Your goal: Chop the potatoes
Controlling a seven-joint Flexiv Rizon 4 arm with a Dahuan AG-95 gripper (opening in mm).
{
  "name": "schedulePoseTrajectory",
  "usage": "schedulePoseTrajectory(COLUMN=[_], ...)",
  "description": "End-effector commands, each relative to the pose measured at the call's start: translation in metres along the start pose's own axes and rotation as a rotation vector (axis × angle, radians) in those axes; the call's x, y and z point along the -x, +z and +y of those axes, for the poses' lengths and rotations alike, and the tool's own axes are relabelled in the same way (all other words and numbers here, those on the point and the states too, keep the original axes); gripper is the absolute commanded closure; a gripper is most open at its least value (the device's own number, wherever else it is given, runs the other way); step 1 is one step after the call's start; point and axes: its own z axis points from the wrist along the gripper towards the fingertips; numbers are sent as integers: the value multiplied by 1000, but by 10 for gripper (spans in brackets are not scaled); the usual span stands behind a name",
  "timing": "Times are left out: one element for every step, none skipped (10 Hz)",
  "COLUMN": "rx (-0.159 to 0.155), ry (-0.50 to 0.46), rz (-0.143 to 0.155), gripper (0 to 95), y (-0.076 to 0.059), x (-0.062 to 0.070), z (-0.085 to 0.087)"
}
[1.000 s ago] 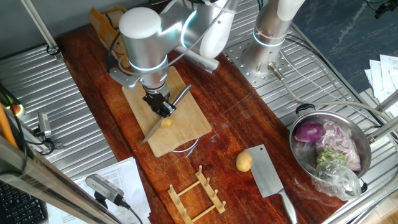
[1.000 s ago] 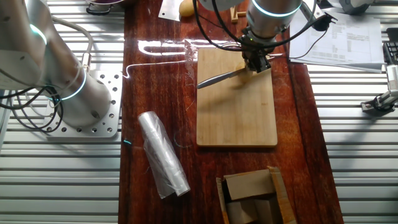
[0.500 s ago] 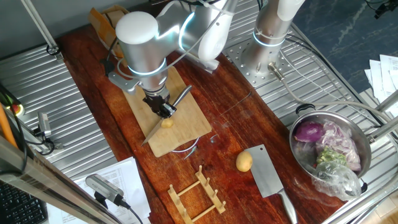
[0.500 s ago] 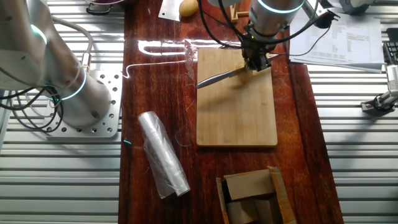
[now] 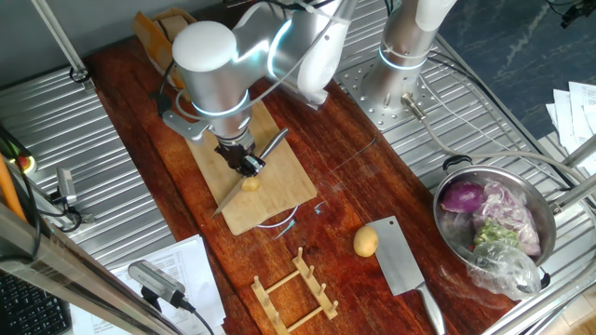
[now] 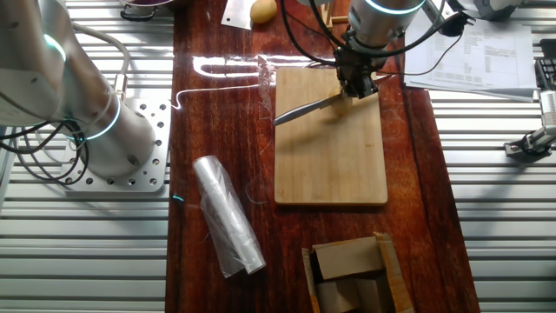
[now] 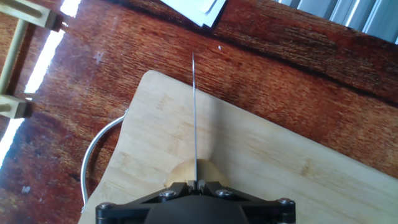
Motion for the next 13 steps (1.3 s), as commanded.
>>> schedulePoseTrajectory(rx=[-1, -3, -6, -6, -3, 0, 3, 7, 9, 10, 11, 11, 11], ry=[-3, -4, -6, -6, -2, 2, 2, 5, 6, 6, 6, 2, -2], rz=[10, 11, 10, 4, -2, -3, -1, 6, 11, 16, 20, 28, 35], gripper=[950, 950, 950, 950, 950, 950, 950, 950, 950, 950, 950, 950, 950], y=[1, 0, 8, 17, 23, 24, 24, 22, 19, 15, 12, 5, 0], x=[-2, -2, 0, 2, 3, 3, 3, 3, 2, 1, 1, -1, -2], z=[1, -1, -4, -7, -8, -8, -7, -6, -6, -4, -3, -2, -1])
